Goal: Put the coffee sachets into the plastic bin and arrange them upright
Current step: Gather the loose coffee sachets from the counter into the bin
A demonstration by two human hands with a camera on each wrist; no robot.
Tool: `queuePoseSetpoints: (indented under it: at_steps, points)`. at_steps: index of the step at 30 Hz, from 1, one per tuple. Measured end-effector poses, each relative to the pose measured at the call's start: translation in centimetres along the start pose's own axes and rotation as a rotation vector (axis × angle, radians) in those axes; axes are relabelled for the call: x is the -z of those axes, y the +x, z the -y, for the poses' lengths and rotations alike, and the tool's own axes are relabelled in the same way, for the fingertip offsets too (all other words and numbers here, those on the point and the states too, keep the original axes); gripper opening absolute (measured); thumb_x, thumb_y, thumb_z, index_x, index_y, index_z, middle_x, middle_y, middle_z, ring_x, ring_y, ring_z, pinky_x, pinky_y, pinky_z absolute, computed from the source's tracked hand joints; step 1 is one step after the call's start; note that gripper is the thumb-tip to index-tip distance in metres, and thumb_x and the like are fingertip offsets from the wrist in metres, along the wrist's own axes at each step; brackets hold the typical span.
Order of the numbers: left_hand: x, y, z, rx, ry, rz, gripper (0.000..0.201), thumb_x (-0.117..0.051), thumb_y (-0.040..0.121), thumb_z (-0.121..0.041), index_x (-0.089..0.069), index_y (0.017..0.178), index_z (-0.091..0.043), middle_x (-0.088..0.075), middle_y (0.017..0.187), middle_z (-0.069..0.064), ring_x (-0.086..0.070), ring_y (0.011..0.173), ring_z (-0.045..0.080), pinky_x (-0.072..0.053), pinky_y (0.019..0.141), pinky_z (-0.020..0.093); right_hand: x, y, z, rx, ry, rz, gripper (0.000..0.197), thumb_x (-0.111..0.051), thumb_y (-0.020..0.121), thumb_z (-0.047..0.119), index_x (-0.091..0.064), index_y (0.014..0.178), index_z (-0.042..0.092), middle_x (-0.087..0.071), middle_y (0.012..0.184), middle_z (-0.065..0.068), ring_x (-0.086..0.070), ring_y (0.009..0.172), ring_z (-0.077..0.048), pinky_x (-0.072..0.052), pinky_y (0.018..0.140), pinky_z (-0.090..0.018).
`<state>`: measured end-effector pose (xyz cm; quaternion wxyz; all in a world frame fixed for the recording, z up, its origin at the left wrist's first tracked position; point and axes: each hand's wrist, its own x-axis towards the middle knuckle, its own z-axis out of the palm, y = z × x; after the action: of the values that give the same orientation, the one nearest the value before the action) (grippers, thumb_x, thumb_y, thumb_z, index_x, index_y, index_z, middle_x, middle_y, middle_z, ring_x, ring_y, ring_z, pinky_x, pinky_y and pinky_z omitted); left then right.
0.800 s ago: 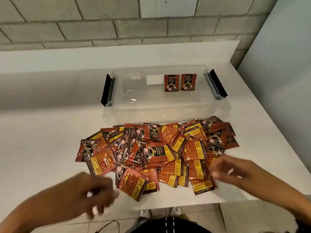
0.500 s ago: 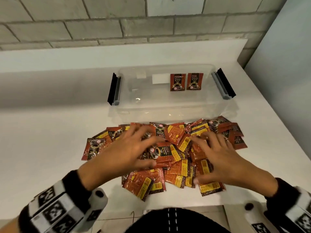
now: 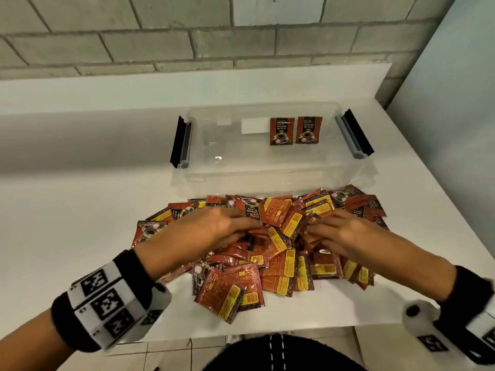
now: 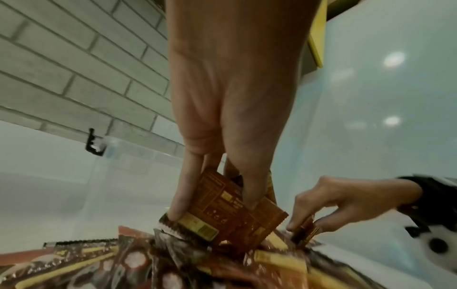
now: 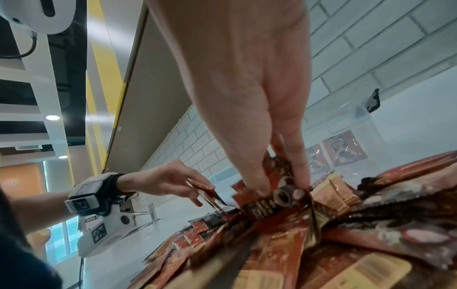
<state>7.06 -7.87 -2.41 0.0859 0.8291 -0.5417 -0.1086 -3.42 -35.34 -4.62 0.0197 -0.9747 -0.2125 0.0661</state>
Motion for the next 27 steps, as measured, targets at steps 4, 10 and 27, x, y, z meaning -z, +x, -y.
queuePoseSetpoints:
  at_steps: [4, 10, 27]
  points:
    - [2.0, -0.4, 1.4, 0.043, -0.152, -0.163, 0.041, -0.040, 0.093, -0.031, -0.053, 0.131, -0.022, -0.070, 0.100, 0.000, -0.067, 0.072, 0.006, -0.058, 0.065, 0.023, 1.6, 0.1, -0.5, -0.076, 0.122, -0.140, 0.037, -0.069, 0.083, 0.012, -0.063, 0.119, 0.017, -0.070, 0.107, -0.005, -0.066, 0.100, -0.029, -0.057, 0.083, -0.041]
    - [8.2, -0.7, 3.6, 0.313, -0.509, -0.317, 0.025, -0.051, 0.092, -0.026, -0.046, 0.116, -0.022, -0.069, 0.095, -0.003, -0.070, 0.070, 0.009, -0.059, 0.058, 0.029, 7.3, 0.8, -2.3, -0.320, 0.667, -0.075, 0.021, -0.053, 0.092, 0.027, -0.049, 0.111, 0.033, -0.066, 0.101, 0.013, -0.069, 0.076, -0.007, -0.059, 0.066, -0.028]
    - [10.4, 11.4, 10.5, 0.751, -0.383, 0.402, 0.037, -0.052, 0.095, -0.007, -0.046, 0.132, -0.007, -0.053, 0.128, 0.018, -0.061, 0.107, 0.036, -0.057, 0.079, 0.044, 10.9, 21.5, -3.0, -0.515, 0.870, 0.453, 0.029, -0.053, 0.093, -0.001, -0.050, 0.122, -0.006, -0.061, 0.104, -0.013, -0.061, 0.086, -0.021, -0.054, 0.079, -0.029]
